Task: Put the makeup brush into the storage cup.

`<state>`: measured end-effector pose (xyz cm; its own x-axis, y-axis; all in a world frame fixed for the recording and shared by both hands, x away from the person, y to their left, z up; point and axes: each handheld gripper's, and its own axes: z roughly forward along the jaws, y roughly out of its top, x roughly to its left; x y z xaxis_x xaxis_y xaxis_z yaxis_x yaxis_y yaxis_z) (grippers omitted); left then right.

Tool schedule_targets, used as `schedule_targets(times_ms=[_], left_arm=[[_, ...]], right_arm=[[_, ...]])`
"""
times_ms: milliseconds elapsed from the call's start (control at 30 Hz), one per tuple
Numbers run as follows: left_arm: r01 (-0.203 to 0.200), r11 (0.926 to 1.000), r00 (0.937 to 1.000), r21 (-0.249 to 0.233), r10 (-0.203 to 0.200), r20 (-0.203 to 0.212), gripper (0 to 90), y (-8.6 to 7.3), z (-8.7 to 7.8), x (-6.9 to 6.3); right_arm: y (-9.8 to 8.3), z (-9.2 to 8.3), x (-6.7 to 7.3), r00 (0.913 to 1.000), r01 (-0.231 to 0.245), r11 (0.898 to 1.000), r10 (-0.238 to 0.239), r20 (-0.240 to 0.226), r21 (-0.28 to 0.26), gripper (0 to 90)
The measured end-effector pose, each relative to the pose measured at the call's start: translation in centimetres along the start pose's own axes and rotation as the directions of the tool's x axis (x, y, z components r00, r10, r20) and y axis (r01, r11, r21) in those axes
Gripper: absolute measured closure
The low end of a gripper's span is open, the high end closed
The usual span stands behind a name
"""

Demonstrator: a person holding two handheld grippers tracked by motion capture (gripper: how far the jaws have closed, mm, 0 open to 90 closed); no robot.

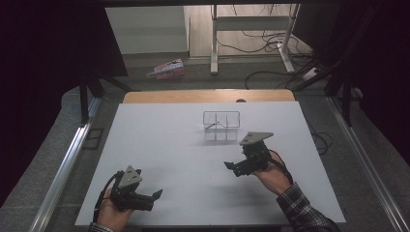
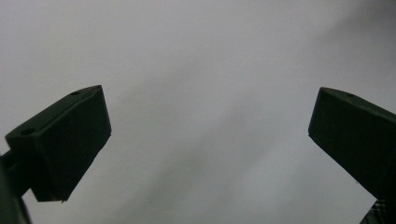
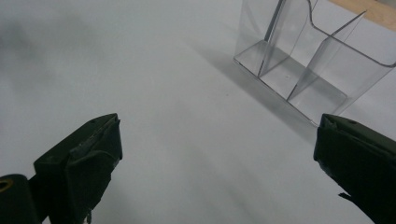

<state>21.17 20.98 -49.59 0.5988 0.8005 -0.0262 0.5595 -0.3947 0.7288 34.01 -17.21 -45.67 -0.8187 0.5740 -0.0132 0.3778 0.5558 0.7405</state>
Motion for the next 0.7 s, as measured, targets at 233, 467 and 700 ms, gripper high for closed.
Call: schedule_targets(times_ms=[233, 467, 700], left_arm=[[0.001, 1.0000, 1.0000, 0.000, -0.001, -0.001, 0.0, 0.0, 0.0, 0.0], [0.000, 1.0000, 1.0000, 0.001, 0.000, 0.000, 0.0, 0.0, 0.0, 0.0], [0.002, 1.0000, 1.0000, 0.000, -0.002, -0.001, 0.0, 0.0, 0.0, 0.0]], right_arm=[[-0.5, -0.5, 0.0, 1.0000, -0.004, 1.000, 0.004, -0.002, 0.000, 0.9], [-1.1, -1.0, 0.0, 0.9999, -0.010, 1.000, 0.010, 0.003, 0.001, 0.7], [-1.6, -1.3, -0.1, 0.9998, -0.014, 1.000, 0.014, 0.011, 0.003, 0.8]])
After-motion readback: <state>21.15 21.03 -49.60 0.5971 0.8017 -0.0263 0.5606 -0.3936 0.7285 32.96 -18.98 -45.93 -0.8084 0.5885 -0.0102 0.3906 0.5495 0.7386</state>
